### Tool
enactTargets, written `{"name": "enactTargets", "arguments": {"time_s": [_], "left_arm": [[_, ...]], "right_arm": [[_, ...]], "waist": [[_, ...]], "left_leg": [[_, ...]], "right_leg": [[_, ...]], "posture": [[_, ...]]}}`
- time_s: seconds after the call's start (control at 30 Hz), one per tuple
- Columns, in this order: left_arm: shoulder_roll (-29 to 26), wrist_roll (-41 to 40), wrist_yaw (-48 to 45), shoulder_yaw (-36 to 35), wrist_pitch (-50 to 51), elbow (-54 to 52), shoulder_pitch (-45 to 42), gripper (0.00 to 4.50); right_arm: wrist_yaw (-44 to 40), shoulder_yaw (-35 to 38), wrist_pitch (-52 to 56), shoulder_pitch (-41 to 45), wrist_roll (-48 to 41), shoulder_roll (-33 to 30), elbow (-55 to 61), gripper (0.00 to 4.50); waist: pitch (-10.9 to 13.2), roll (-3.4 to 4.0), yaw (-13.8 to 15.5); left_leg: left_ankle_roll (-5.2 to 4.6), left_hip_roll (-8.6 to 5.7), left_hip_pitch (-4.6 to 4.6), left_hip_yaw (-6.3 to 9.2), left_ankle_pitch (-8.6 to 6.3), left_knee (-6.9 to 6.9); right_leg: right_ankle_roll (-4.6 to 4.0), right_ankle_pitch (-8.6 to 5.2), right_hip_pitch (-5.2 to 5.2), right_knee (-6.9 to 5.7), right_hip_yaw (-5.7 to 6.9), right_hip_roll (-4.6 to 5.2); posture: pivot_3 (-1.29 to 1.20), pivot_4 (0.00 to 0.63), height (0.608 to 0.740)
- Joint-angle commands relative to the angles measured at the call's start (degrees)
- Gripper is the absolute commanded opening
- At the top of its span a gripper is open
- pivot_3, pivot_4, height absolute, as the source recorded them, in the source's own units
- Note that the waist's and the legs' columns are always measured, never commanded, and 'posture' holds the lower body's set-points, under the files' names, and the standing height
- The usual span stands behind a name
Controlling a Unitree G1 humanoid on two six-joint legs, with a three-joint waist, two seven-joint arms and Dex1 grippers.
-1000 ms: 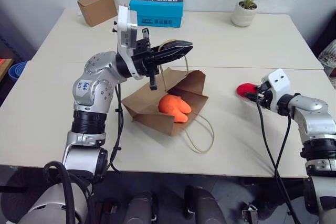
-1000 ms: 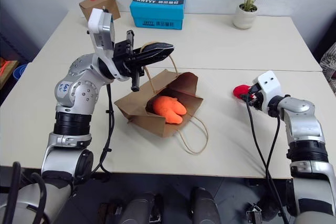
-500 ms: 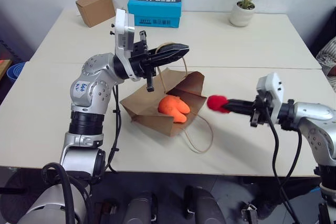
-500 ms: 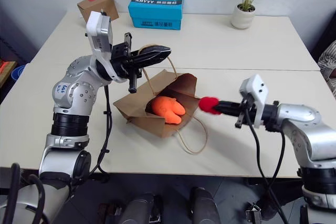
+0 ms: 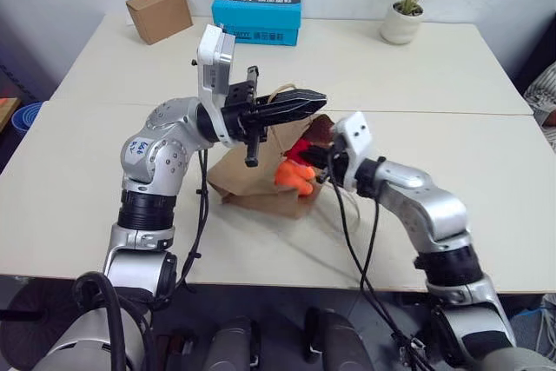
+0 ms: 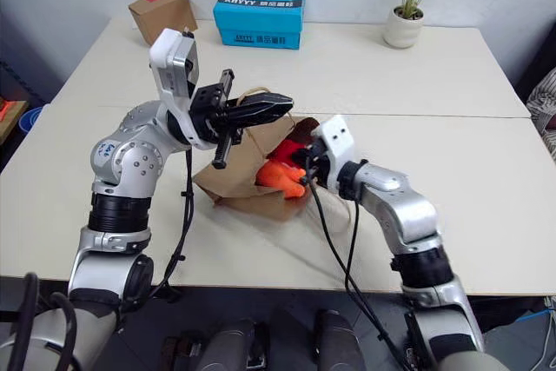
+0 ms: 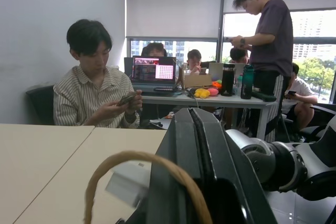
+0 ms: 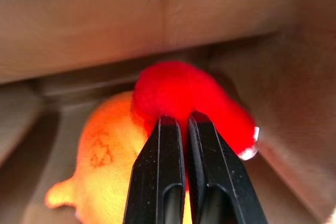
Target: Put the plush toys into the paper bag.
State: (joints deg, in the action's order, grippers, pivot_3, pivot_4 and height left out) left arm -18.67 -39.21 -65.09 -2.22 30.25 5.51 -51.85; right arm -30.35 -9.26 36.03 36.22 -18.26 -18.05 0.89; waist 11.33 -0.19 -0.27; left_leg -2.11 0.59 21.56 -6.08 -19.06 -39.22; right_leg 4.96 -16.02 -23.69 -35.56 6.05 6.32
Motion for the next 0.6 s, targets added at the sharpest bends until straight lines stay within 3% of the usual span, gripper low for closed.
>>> {"name": "enactTargets", "arguments": {"time_s": [0.03,0.1,0.2,0.3,0.53,0.6], "left_arm": [[0.4,-0.8,-0.4,-0.8,-1.2,-0.1,-1.6,0.00],[0.4,-0.1,-0.6,-0.8,-2.2,0.9,-1.7,0.00],[0.3,0.5,-0.8,-0.9,-3.4,2.0,-1.8,0.00],[-0.3,0.4,-0.6,-1.4,-3.6,1.8,-1.4,0.00],[-2.5,0.3,-0.4,-2.3,-3.7,0.7,0.1,0.00],[-3.0,-0.6,-0.4,-2.6,-2.5,-0.3,0.6,0.00]], "right_arm": [[1.7,-3.2,0.3,1.4,3.2,3.4,-4.3,0.02],[3.0,-2.5,-1.4,1.2,4.4,4.7,-5.9,0.02],[1.8,-2.1,-2.4,0.3,4.8,4.6,-4.8,0.75],[-2.2,-0.5,1.5,-0.9,0.7,3.0,0.6,1.86],[-16.3,8.9,16.3,-1.8,-14.3,-9.9,6.6,4.23],[-20.8,9.1,16.2,-1.9,-14.1,-15.6,4.2,4.49]], "waist": [[0.0,0.00,-0.1],[0.0,-0.01,-0.2],[0.0,-0.01,-0.2],[0.0,0.00,-0.3],[0.0,-0.01,0.1],[0.0,-0.01,0.2]], "left_leg": [[0.00,0.02,0.00,0.00,0.00,0.00],[0.00,0.02,-0.02,0.00,0.00,0.00],[0.01,0.03,-0.04,-0.02,0.01,0.00],[0.01,0.03,-0.04,-0.01,0.01,0.00],[-0.03,0.02,-0.01,0.01,-0.02,0.00],[-0.07,0.02,0.01,0.05,-0.04,0.00]], "right_leg": [[-0.01,0.00,0.00,0.00,0.00,0.00],[-0.01,0.00,0.01,-0.01,0.00,0.00],[-0.01,0.00,0.01,-0.04,-0.01,0.00],[-0.01,0.00,0.01,-0.04,-0.06,0.02],[-0.01,0.00,0.01,-0.01,-0.07,0.13],[-0.01,0.00,0.02,0.04,-0.07,0.17]], "posture": [[0.00,0.150,0.740],[0.00,0.150,0.740],[0.00,0.150,0.740],[0.00,0.150,0.740],[0.00,0.150,0.740],[0.00,0.150,0.740]]}}
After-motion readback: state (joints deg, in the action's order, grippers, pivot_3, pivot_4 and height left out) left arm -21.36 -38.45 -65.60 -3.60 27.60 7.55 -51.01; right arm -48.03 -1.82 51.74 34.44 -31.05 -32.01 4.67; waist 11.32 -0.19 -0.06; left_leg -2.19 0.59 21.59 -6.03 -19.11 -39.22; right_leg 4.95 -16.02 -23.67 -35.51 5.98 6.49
